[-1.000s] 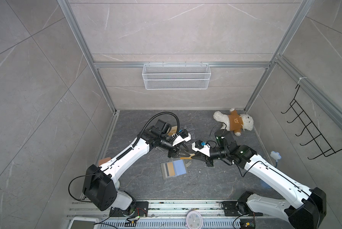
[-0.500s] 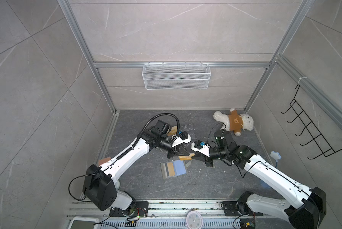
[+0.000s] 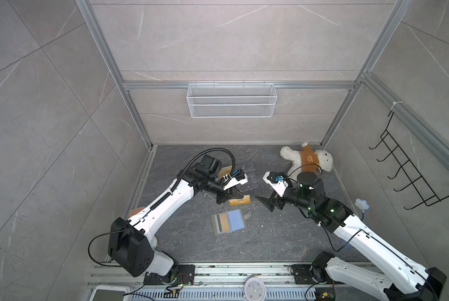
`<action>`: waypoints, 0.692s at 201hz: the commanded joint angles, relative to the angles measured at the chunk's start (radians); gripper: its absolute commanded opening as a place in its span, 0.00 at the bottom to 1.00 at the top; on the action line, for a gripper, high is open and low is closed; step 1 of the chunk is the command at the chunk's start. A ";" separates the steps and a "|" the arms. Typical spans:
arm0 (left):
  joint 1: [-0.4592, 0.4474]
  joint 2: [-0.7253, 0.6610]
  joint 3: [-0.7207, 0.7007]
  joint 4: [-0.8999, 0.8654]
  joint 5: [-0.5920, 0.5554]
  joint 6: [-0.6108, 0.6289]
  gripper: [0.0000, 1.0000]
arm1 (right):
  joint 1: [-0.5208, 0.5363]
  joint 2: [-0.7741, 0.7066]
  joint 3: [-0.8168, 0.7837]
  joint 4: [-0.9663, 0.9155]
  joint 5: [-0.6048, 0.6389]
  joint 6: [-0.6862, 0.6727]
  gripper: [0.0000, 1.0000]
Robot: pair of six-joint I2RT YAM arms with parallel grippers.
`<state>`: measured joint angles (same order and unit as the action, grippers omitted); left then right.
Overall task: Take the credit cards out of the card holder
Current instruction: Take out the credit card from the card slot, then place the credit card in the storage box.
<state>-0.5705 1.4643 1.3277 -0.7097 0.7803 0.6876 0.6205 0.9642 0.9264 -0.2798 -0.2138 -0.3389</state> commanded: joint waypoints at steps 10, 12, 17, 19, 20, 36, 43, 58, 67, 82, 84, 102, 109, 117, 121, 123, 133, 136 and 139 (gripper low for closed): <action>0.078 0.055 0.103 -0.026 -0.060 0.065 0.00 | -0.001 -0.011 -0.004 0.000 0.080 0.068 1.00; 0.083 0.062 0.111 -0.029 -0.061 0.070 0.00 | -0.001 -0.010 -0.002 -0.005 0.079 0.070 1.00; 0.093 0.079 0.132 -0.041 -0.068 0.083 0.00 | -0.002 -0.007 0.001 -0.016 0.075 0.076 1.00; 0.096 0.087 0.140 -0.046 -0.070 0.087 0.00 | -0.001 -0.005 0.004 -0.020 0.074 0.080 1.00; 0.099 0.090 0.145 -0.049 -0.073 0.090 0.00 | -0.002 -0.004 0.004 -0.022 0.073 0.081 1.00; 0.131 0.148 0.210 -0.080 -0.091 0.126 0.00 | -0.002 0.002 0.008 -0.035 0.078 0.105 1.00; 0.143 0.171 0.234 -0.086 -0.097 0.138 0.00 | -0.001 0.000 0.004 -0.026 0.077 0.117 1.00; 0.171 0.220 0.286 -0.096 -0.102 0.165 0.00 | -0.002 -0.003 -0.013 -0.003 0.060 0.142 1.00; 0.183 0.251 0.314 -0.103 -0.104 0.183 0.00 | -0.001 -0.002 -0.018 0.005 0.049 0.150 1.00; 0.201 0.308 0.370 -0.120 -0.105 0.208 0.00 | -0.001 0.008 -0.020 0.007 0.044 0.152 1.00; 0.202 0.316 0.379 -0.123 -0.105 0.213 0.00 | 0.000 0.009 -0.020 0.008 0.046 0.152 1.00; 0.222 0.391 0.451 -0.158 -0.094 0.239 0.00 | -0.001 0.024 -0.017 0.009 0.050 0.151 1.00; 0.229 0.415 0.478 -0.168 -0.090 0.250 0.00 | -0.002 0.030 -0.018 0.010 0.051 0.149 1.00; 0.235 0.444 0.504 -0.174 -0.088 0.260 0.00 | -0.002 0.039 -0.016 0.010 0.051 0.150 1.00; 0.237 0.456 0.516 -0.178 -0.088 0.267 0.00 | -0.002 0.043 -0.017 0.010 0.051 0.150 1.00; 0.236 0.464 0.522 -0.180 -0.088 0.270 0.00 | -0.001 0.045 -0.016 0.010 0.050 0.150 1.00; 0.242 0.498 0.560 -0.196 -0.083 0.283 0.00 | -0.002 0.058 -0.014 0.007 0.050 0.147 1.00; 0.244 0.508 0.573 -0.201 -0.080 0.286 0.00 | -0.002 0.063 -0.013 0.007 0.050 0.146 1.00; 0.245 0.519 0.584 -0.205 -0.077 0.288 0.00 | -0.001 0.066 -0.011 0.006 0.051 0.144 1.00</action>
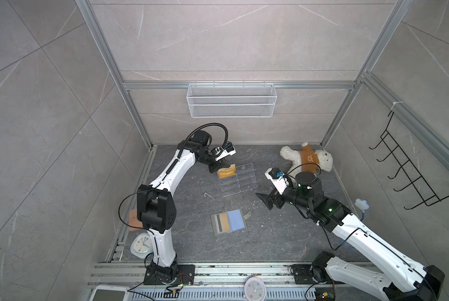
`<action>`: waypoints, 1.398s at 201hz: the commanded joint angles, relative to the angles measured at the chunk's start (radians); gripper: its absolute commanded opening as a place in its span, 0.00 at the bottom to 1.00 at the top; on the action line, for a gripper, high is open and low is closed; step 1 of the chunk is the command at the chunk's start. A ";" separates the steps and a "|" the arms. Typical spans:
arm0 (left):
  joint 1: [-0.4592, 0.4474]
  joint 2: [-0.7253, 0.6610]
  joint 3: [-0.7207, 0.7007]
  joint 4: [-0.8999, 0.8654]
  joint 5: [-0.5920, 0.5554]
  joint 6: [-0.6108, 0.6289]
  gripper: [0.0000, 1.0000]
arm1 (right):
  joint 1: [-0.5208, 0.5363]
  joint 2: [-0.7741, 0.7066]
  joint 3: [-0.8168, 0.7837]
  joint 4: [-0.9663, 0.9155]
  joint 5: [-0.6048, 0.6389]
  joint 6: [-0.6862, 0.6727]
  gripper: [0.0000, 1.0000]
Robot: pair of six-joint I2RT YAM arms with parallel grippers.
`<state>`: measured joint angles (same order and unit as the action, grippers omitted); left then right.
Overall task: Take the credit cards out of the card holder
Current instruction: Place the credit card in the storage box.
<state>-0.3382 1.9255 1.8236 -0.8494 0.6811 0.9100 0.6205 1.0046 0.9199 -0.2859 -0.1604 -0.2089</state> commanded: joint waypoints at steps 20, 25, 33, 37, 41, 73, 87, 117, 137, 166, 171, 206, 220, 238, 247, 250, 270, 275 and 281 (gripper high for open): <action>0.023 0.111 0.138 -0.079 0.042 0.077 0.00 | -0.001 0.046 0.000 0.008 0.005 0.007 1.00; 0.025 0.121 0.145 -0.079 0.044 0.079 0.00 | -0.001 0.049 0.000 0.008 0.006 0.005 1.00; 0.028 0.137 0.158 -0.079 0.045 0.082 0.00 | -0.002 0.054 0.001 0.011 0.006 0.002 1.00; 0.028 0.144 0.165 -0.080 0.046 0.084 0.00 | -0.002 0.057 0.002 0.013 0.005 0.002 1.00; 0.030 0.151 0.173 -0.081 0.048 0.084 0.00 | -0.001 0.060 0.003 0.013 0.005 0.002 1.00; 0.034 0.206 0.232 -0.117 0.061 0.095 0.00 | -0.002 0.086 0.007 0.020 -0.002 -0.007 1.00; 0.036 0.218 0.232 -0.113 0.061 0.101 0.00 | -0.002 0.101 0.008 0.023 -0.002 -0.010 1.00; 0.036 0.237 0.241 -0.123 0.072 0.099 0.00 | -0.001 0.118 0.006 0.026 -0.008 -0.009 1.00; 0.037 0.248 0.240 -0.124 0.069 0.098 0.00 | -0.001 0.120 0.003 0.036 -0.009 -0.010 1.00; 0.037 0.259 0.241 -0.120 0.068 0.092 0.00 | -0.002 0.119 0.001 0.039 -0.021 -0.008 1.00; 0.038 0.261 0.241 -0.117 0.071 0.087 0.00 | -0.001 0.120 0.001 0.037 -0.025 -0.009 1.00; 0.040 0.277 0.240 -0.107 0.073 0.069 0.00 | -0.002 0.114 -0.007 0.039 -0.029 -0.005 1.00; 0.043 0.280 0.238 -0.098 0.073 0.061 0.00 | 0.000 0.111 -0.008 0.039 -0.030 -0.006 1.00; 0.046 0.283 0.234 -0.093 0.076 0.054 0.00 | -0.002 0.109 -0.008 0.037 -0.031 -0.007 1.00; 0.047 0.284 0.231 -0.091 0.075 0.050 0.00 | -0.002 0.108 -0.009 0.037 -0.033 -0.007 1.00; 0.045 0.284 0.229 -0.091 0.075 0.048 0.00 | -0.002 0.109 -0.010 0.037 -0.034 -0.007 1.00; 0.047 0.282 0.219 -0.090 0.076 0.040 0.00 | -0.001 0.109 -0.010 0.040 -0.036 -0.007 1.00; 0.047 0.281 0.214 -0.089 0.076 0.040 0.00 | -0.002 0.110 -0.012 0.040 -0.037 -0.007 1.00; 0.047 0.280 0.209 -0.089 0.076 0.038 0.00 | -0.001 0.110 -0.012 0.042 -0.037 -0.005 1.00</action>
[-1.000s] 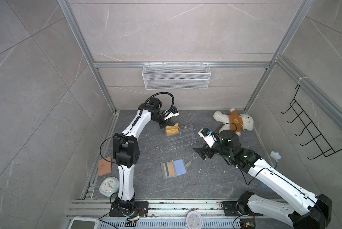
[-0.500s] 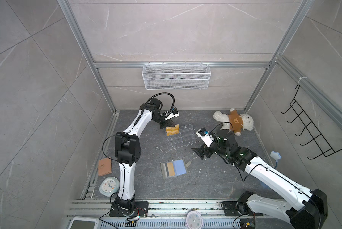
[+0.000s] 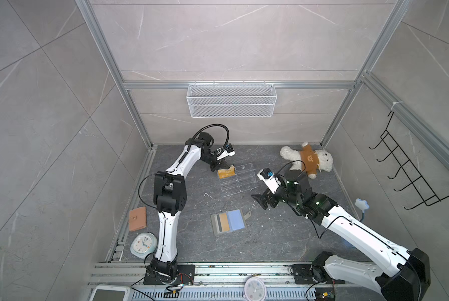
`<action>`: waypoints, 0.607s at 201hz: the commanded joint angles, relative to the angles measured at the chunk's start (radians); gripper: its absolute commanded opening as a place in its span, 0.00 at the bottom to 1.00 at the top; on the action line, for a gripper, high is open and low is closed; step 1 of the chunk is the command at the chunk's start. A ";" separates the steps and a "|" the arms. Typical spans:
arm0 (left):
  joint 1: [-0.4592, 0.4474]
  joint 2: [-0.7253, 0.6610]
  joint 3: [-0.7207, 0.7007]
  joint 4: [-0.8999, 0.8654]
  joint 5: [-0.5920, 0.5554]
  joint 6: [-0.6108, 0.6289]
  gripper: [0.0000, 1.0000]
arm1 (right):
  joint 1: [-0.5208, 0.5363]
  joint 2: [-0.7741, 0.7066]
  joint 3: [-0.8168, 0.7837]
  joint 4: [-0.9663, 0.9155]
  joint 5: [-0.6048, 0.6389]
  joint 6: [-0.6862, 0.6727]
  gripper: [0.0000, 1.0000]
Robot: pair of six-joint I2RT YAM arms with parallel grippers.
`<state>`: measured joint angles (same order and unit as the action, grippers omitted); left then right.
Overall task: Take the credit cards out of the card holder
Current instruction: Place the credit card in the storage box.
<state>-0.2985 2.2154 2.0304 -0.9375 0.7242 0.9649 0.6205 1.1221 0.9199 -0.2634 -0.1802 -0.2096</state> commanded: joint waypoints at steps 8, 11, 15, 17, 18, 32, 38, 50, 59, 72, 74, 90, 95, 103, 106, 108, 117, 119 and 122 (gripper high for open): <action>0.008 -0.010 -0.004 0.000 0.034 -0.017 0.00 | -0.001 -0.005 -0.012 0.020 -0.019 -0.005 1.00; 0.008 -0.009 -0.005 0.000 0.034 -0.018 0.00 | -0.002 -0.005 -0.012 0.020 -0.021 -0.004 1.00; 0.008 -0.010 -0.006 0.000 0.033 -0.019 0.00 | -0.001 -0.005 -0.013 0.020 -0.021 -0.005 1.00; 0.007 -0.008 -0.008 0.000 0.031 -0.019 0.00 | -0.002 -0.005 -0.013 0.020 -0.022 -0.005 1.00; 0.008 -0.008 -0.008 0.000 0.032 -0.019 0.00 | -0.002 -0.005 -0.013 0.020 -0.023 -0.005 1.00; 0.008 -0.006 -0.009 0.005 0.027 -0.031 0.00 | -0.002 -0.008 -0.012 0.020 -0.029 -0.004 1.00; 0.008 -0.005 -0.010 0.005 0.027 -0.031 0.00 | -0.002 -0.009 -0.013 0.020 -0.031 -0.003 1.00; 0.008 -0.006 -0.011 0.006 0.028 -0.034 0.00 | -0.002 -0.010 -0.013 0.018 -0.031 -0.002 1.00; 0.007 -0.006 -0.013 0.007 0.030 -0.034 0.00 | -0.002 -0.013 -0.013 0.016 -0.032 -0.002 1.00; 0.008 -0.007 -0.015 0.009 0.031 -0.038 0.00 | -0.002 -0.016 -0.014 0.015 -0.033 -0.002 1.00; 0.008 -0.006 -0.015 0.009 0.031 -0.039 0.00 | -0.001 -0.016 -0.015 0.015 -0.032 -0.001 1.00; 0.007 -0.005 -0.017 0.009 0.031 -0.042 0.00 | 0.000 -0.021 -0.017 0.015 -0.032 0.000 1.00; 0.007 -0.005 -0.019 0.011 0.031 -0.044 0.00 | -0.001 -0.021 -0.017 0.013 -0.033 0.001 1.00; 0.009 -0.005 -0.021 0.012 0.032 -0.047 0.00 | -0.002 -0.023 -0.016 0.011 -0.033 0.001 1.00; 0.007 -0.005 -0.021 0.010 0.031 -0.048 0.00 | -0.002 -0.022 -0.016 0.010 -0.033 0.000 1.00; 0.008 -0.005 -0.021 0.010 0.032 -0.048 0.00 | -0.001 -0.023 -0.016 0.009 -0.033 0.001 1.00; 0.008 -0.005 -0.024 0.008 0.032 -0.050 0.00 | 0.000 -0.025 -0.016 0.009 -0.033 0.001 1.00; 0.008 -0.006 -0.024 0.008 0.033 -0.051 0.00 | -0.001 -0.025 -0.016 0.008 -0.032 0.001 1.00; 0.007 -0.006 -0.025 0.008 0.033 -0.052 0.00 | -0.001 -0.025 -0.016 0.007 -0.033 0.001 1.00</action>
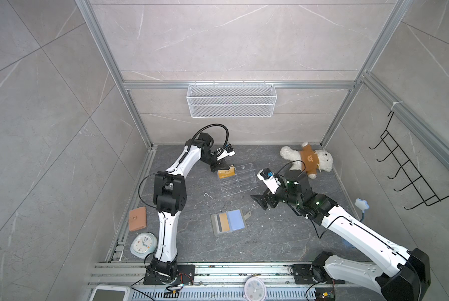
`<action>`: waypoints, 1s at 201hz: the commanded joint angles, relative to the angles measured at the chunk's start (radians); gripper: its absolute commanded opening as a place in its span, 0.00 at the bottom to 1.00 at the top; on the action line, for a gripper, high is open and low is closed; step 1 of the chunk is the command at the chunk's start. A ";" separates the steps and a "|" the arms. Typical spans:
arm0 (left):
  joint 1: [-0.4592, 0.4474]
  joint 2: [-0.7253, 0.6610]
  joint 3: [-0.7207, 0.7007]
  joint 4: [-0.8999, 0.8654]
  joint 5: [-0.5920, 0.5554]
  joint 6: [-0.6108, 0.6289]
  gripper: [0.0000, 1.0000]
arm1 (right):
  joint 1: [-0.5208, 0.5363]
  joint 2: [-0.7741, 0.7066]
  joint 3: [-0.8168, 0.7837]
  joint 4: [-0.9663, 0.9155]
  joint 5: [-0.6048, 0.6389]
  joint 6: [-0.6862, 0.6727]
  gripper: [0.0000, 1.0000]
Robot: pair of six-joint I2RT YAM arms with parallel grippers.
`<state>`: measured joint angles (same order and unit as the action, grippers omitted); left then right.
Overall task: Take the credit cards out of the card holder
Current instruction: Place the credit card in the storage box.
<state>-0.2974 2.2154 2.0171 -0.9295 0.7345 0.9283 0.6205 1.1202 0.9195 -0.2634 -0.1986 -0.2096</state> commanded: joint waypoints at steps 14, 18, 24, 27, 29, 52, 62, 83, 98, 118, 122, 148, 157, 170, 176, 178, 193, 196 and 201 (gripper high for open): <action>0.007 -0.007 -0.013 0.000 0.025 -0.024 0.00 | -0.002 -0.027 -0.014 0.007 -0.015 0.003 1.00; 0.007 -0.008 -0.014 0.000 0.026 -0.025 0.00 | -0.002 -0.028 -0.014 0.007 -0.016 0.004 1.00; 0.007 -0.009 -0.015 0.003 0.025 -0.029 0.00 | -0.001 -0.030 -0.014 0.006 -0.019 0.005 1.00; 0.007 -0.010 -0.015 0.003 0.027 -0.030 0.00 | -0.001 -0.030 -0.014 0.006 -0.019 0.004 1.00; 0.007 -0.010 -0.016 0.003 0.027 -0.032 0.00 | -0.001 -0.031 -0.014 0.006 -0.019 0.005 1.00; 0.006 -0.011 -0.016 0.003 0.030 -0.039 0.00 | -0.002 -0.036 -0.014 0.003 -0.021 0.007 1.00; 0.007 -0.012 -0.017 0.003 0.029 -0.042 0.00 | -0.002 -0.038 -0.014 -0.001 -0.020 0.007 1.00; 0.007 -0.014 -0.020 0.003 0.028 -0.048 0.00 | -0.002 -0.045 -0.014 -0.006 -0.020 0.009 1.00; 0.006 -0.014 -0.021 0.003 0.028 -0.058 0.00 | -0.002 -0.050 -0.016 -0.008 -0.020 0.010 1.00; 0.006 -0.017 -0.016 0.004 0.021 -0.075 0.00 | -0.001 -0.055 -0.014 -0.011 -0.022 0.011 1.00; 0.006 -0.022 -0.015 0.004 0.023 -0.076 0.00 | -0.002 -0.056 -0.014 -0.011 -0.022 0.012 1.00; 0.006 -0.069 -0.026 0.022 0.067 -0.099 0.00 | -0.001 -0.059 -0.008 -0.019 -0.019 0.012 1.00; 0.007 -0.094 -0.039 0.050 0.076 -0.117 0.00 | -0.002 -0.061 -0.008 -0.019 -0.019 0.013 1.00; 0.006 -0.125 -0.059 0.091 0.082 -0.146 0.00 | -0.001 -0.063 -0.008 -0.019 -0.018 0.013 1.00; 0.007 -0.137 -0.065 0.102 0.082 -0.153 0.00 | -0.002 -0.065 -0.010 -0.019 -0.019 0.013 1.00; 0.007 -0.139 -0.066 0.104 0.081 -0.155 0.00 | -0.003 -0.066 -0.009 -0.020 -0.018 0.013 1.00; 0.007 -0.148 -0.063 0.110 0.074 -0.167 0.00 | -0.002 -0.068 -0.010 -0.022 -0.019 0.013 1.00; 0.007 -0.149 -0.063 0.110 0.069 -0.168 0.00 | -0.002 -0.068 -0.009 -0.022 -0.019 0.013 1.00; 0.006 -0.148 -0.060 0.109 0.064 -0.172 0.00 | -0.002 -0.069 -0.010 -0.023 -0.019 0.013 1.00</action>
<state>-0.2962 2.1487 1.9457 -0.8555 0.7628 0.8009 0.6205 1.0748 0.9154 -0.2722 -0.2062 -0.2089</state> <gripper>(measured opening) 0.049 0.997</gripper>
